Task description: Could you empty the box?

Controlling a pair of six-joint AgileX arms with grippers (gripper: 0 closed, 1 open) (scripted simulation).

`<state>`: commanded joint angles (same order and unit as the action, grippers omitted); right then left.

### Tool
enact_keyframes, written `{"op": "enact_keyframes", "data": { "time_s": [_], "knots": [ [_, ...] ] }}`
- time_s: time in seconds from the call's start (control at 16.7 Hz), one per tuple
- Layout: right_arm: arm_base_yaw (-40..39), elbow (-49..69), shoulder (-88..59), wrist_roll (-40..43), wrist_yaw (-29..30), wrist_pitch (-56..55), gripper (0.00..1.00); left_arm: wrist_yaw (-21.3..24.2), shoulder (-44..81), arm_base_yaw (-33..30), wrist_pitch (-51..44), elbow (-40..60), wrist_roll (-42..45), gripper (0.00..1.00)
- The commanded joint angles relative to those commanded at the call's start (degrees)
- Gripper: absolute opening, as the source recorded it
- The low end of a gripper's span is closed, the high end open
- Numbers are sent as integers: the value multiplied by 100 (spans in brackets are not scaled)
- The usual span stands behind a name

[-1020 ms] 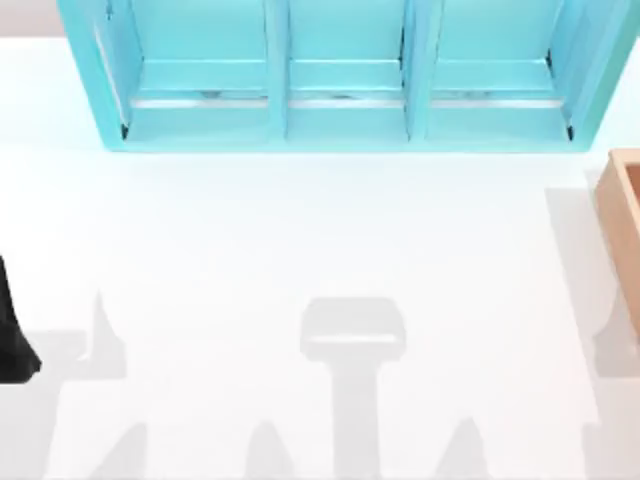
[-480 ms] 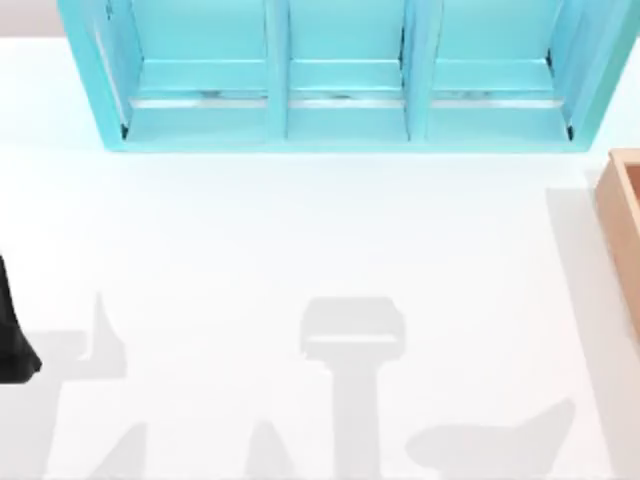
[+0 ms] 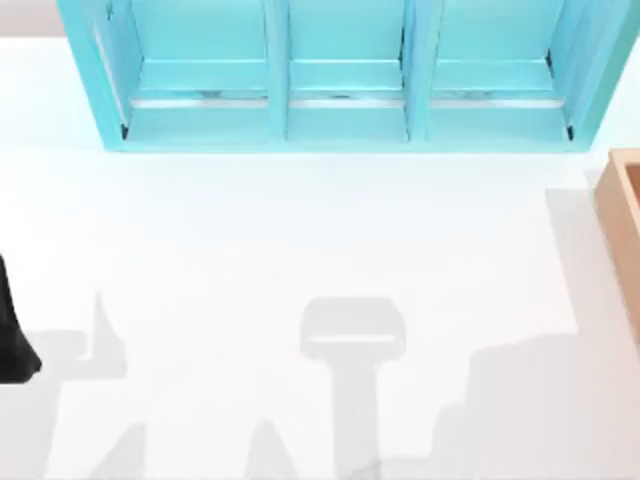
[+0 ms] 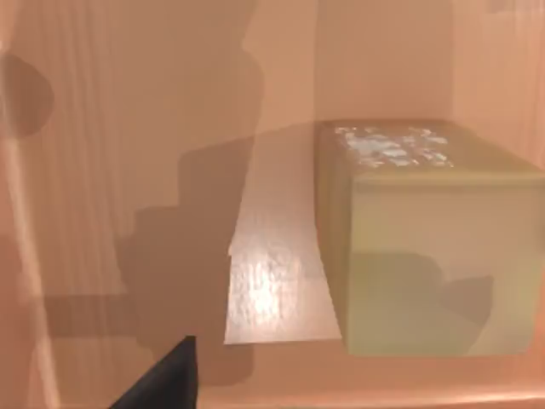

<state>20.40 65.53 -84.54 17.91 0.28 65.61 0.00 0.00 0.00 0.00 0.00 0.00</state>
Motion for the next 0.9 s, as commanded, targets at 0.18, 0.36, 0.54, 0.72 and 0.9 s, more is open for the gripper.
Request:
{"op": "enact_keyframes", "data": {
  "time_s": [0.18,0.36,0.54,0.72,0.9],
  "knots": [
    [170,486,-484,156,3,477,100,0,0,0,0,0,0,100],
    [193,542,-533,177,3,533,100,0,0,0,0,0,0,100],
    [166,510,-519,168,3,501,100,0,0,0,0,0,0,100],
    [174,184,-637,154,3,102,100,0,0,0,0,0,0,100],
    [174,-370,-858,153,3,-738,100,0,0,0,0,0,0,100]
  ]
}}
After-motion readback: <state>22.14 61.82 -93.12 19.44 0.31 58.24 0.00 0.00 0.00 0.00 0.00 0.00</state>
